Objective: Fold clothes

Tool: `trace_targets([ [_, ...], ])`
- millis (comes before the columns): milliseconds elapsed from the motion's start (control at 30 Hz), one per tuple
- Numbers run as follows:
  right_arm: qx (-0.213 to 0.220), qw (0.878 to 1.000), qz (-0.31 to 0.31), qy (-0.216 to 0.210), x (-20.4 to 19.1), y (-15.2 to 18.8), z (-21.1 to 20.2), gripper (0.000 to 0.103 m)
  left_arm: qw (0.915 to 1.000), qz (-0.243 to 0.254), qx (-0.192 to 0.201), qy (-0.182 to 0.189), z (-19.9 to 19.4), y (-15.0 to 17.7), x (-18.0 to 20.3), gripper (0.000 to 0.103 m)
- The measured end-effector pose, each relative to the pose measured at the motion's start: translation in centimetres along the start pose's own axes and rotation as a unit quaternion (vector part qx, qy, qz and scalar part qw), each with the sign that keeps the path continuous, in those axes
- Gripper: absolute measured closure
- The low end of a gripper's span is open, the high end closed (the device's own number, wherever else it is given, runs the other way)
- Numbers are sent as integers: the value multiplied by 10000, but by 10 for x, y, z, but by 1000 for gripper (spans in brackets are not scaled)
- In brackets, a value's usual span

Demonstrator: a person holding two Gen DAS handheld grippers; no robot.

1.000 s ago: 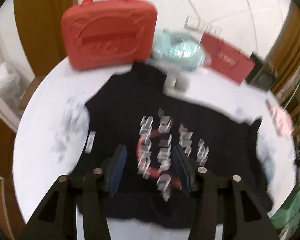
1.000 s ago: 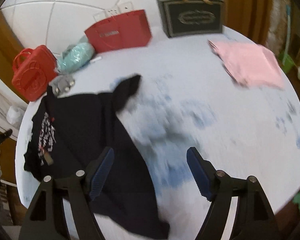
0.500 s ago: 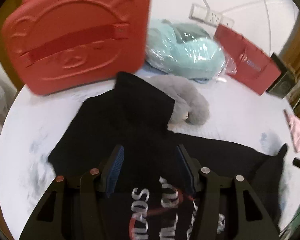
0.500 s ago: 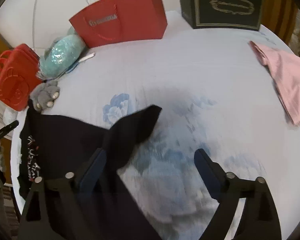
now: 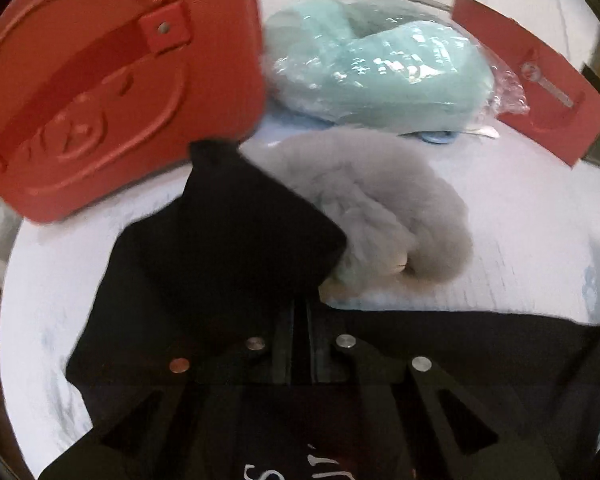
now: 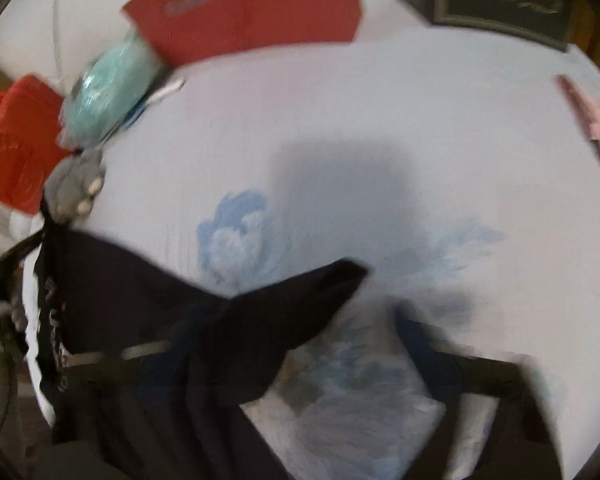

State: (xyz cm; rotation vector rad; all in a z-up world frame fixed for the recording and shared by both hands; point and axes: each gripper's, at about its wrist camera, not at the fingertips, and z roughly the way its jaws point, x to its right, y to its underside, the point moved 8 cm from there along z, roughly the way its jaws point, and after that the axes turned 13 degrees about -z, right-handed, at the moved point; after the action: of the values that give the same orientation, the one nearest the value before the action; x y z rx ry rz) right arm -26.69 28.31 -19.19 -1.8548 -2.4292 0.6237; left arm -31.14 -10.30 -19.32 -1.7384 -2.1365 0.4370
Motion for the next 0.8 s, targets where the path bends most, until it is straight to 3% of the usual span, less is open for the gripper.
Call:
trace_targets([
  [67,-33,9999,-159,-1,-6,0,3,94,9997,57,238,3,-13,-1,0,100],
  [333,839,9911,-481,918,15,-54,-55,93,9914,-65,1260,351,-77,-42,10,96],
  [367,948,9888,-519,1032,17,-61,-63,79,9913,-105,1273,302,-74,-50,14,96],
  [400,1057,9862,-558,1147,20,-68,-71,39,9916,-148,1258,263,-72,-56,17,91],
  [433,1165,9833,-596,1261,22,-75,-79,21,9928,-177,1167,212,-70,-58,19,89],
  [467,1274,9802,-634,1374,25,-82,-87,13,9938,-205,1076,185,-69,-58,20,87],
  [533,1489,9732,-709,1600,30,-95,-103,16,9942,-194,1013,289,-80,-49,18,86],
  [567,1596,9693,-747,1713,32,-102,-111,16,9941,-161,1018,324,-88,-43,15,80],
  [600,1596,9714,-662,1626,34,-88,-115,16,9941,-109,1036,300,-99,-35,9,69],
  [633,1539,9736,-596,1578,35,-70,-117,16,9941,-101,1044,271,-108,-23,-2,65],
  [733,1307,9798,-396,1462,40,-14,-121,13,9952,-202,950,100,-131,16,-41,63],
  [800,1046,9857,-189,1307,45,31,-119,7,9964,-333,782,-67,-139,50,-71,63],
])
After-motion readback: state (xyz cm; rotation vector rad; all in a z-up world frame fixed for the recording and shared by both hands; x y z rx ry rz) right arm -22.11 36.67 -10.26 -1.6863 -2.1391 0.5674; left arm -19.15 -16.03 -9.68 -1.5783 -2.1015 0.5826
